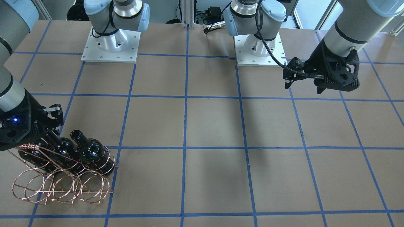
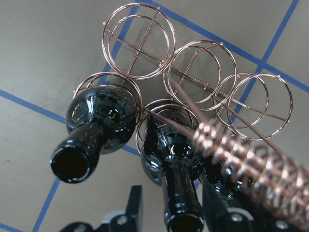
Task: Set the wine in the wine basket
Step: 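Open the right gripper and raise it away from the rack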
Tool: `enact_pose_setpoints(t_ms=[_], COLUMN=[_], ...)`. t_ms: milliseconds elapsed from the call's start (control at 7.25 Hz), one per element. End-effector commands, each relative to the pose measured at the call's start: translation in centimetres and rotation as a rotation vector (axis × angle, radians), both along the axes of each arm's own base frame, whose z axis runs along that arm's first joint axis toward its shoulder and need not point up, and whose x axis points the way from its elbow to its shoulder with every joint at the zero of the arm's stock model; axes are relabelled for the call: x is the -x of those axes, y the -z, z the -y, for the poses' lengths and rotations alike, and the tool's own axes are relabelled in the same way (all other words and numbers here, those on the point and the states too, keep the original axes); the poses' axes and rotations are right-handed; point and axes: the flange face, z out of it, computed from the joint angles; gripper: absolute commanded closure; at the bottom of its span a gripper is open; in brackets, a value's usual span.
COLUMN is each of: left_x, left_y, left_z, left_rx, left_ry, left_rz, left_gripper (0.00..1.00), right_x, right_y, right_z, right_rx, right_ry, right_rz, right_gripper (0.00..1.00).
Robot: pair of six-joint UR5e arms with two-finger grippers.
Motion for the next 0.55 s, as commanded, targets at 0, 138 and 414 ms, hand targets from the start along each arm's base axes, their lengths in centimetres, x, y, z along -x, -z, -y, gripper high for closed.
enact_pose_setpoints(t_ms=[0,138,414], left_x=[0.0,0.0,0.0], left_y=[0.0,0.0,-0.1], left_z=[0.0,0.0,0.0], left_rx=[0.0,-0.001,0.001], left_ry=[0.0,0.0,0.0], left_rz=[0.0,0.001,0.0], left_gripper=[0.0,0.0,0.0], right_x=[-0.2,-0.7,-2.8], right_y=[-2.3,-5.8,-11.2], right_z=[-1.1,-3.5,-8.5], right_rx=[0.033,0.065,0.124], right_ry=[0.003,0.038,0.333], right_rz=[0.002,0.0,0.047], right_gripper=[0.31,0.29,0.07])
